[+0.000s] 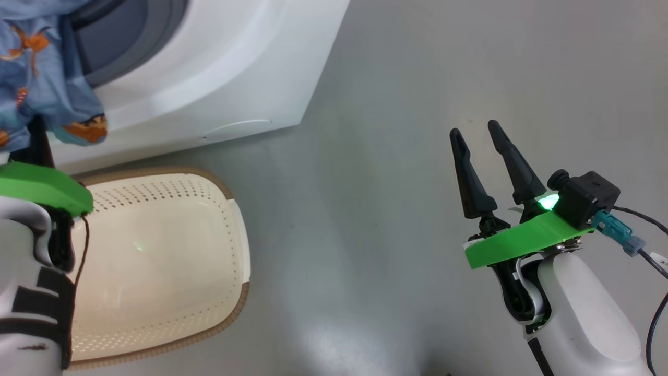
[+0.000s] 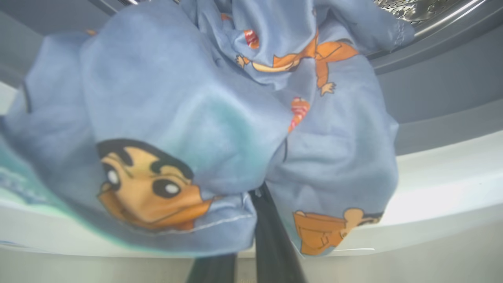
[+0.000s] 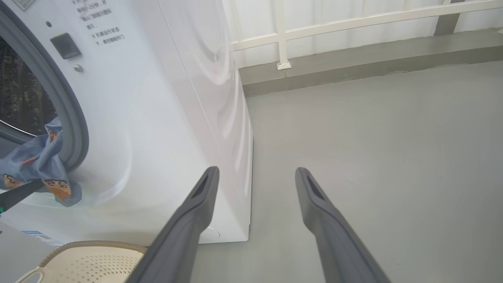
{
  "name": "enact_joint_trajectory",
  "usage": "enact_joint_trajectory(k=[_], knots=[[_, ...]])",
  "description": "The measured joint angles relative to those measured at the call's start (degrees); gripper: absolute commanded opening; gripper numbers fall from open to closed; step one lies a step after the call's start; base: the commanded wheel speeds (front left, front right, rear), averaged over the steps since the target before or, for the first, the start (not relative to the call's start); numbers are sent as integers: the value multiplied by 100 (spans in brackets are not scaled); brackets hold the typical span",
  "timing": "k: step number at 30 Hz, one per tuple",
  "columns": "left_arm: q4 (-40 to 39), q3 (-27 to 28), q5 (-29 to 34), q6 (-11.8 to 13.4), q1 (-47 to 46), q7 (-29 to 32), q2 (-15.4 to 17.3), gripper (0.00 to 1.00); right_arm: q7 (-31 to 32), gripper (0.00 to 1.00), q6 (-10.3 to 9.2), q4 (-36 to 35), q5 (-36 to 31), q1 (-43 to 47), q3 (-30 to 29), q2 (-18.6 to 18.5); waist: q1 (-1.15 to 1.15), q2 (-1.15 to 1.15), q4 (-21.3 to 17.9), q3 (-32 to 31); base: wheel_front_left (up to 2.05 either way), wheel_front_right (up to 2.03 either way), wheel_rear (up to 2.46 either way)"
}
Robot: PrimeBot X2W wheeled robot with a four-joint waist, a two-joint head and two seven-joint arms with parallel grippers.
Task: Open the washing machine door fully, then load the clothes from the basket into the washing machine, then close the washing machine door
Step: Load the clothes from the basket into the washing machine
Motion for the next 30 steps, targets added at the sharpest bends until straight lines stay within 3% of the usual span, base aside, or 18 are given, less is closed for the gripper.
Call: enact_joint_trajectory(k=[15,20,30], knots=[[-1280,-268,146,-69,46,90,-105,0,0,100,0,73,7,3,42,1,0,0,245,-206,0,0,0],[-1201,-397,214,-69,-550,411,-25,0,0,100,0,68,19,3,60,23,0,0,163,-108,0,0,0],[-271,-644,565,-42,-2208,1076,426,0,0,100,0,-62,52,-8,38,89,0,0,-197,402,0,0,0]])
